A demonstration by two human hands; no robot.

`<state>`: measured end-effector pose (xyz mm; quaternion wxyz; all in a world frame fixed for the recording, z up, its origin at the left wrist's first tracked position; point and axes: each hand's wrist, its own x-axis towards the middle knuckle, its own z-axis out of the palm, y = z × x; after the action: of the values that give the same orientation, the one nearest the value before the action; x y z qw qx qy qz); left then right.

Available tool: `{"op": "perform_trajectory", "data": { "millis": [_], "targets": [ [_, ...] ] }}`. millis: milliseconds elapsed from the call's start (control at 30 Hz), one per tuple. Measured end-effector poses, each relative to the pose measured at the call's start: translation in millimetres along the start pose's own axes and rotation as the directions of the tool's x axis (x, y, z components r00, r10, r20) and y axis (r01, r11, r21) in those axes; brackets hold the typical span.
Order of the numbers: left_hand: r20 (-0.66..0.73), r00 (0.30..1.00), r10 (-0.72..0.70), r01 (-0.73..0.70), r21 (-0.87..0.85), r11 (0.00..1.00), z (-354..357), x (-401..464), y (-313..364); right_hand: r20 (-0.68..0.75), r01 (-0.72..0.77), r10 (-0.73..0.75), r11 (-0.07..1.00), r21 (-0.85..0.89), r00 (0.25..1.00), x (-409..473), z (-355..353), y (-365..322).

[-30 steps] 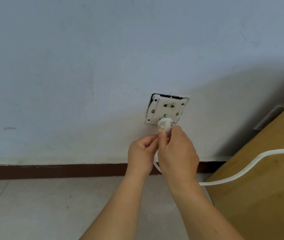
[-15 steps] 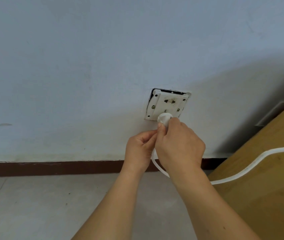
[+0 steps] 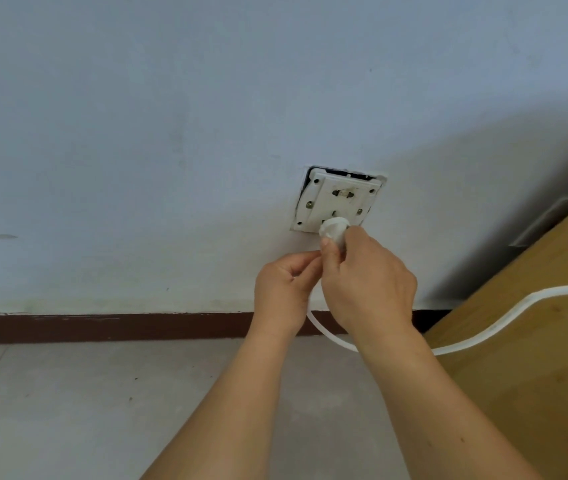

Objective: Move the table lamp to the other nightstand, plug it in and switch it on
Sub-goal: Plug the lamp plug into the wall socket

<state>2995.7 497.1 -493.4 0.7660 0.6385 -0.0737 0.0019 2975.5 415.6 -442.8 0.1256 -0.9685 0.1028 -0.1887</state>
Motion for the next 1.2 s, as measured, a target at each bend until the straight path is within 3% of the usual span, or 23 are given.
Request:
{"op": "perform_trajectory", "data": {
  "millis": [167,600,1200],
  "targets": [
    [-0.036,0.999,-0.001,0.000,-0.042,0.999,1.6,3.5,3.6,0.022,-0.050,0.052,0.996,-0.076,0.998,11.0,-4.2,-10.5],
    [-0.013,0.999,0.050,-0.050,-0.022,0.998,2.0,7.7,-0.3,-0.048,-0.014,0.016,0.999,0.034,0.999,7.3,7.1,-1.5],
    [-0.108,0.994,0.007,-0.008,-0.003,1.000,5.3,10.0,-3.3,-0.034,-0.052,0.055,0.995,0.082,0.998,10.4,11.3,-4.9]
  ]
}}
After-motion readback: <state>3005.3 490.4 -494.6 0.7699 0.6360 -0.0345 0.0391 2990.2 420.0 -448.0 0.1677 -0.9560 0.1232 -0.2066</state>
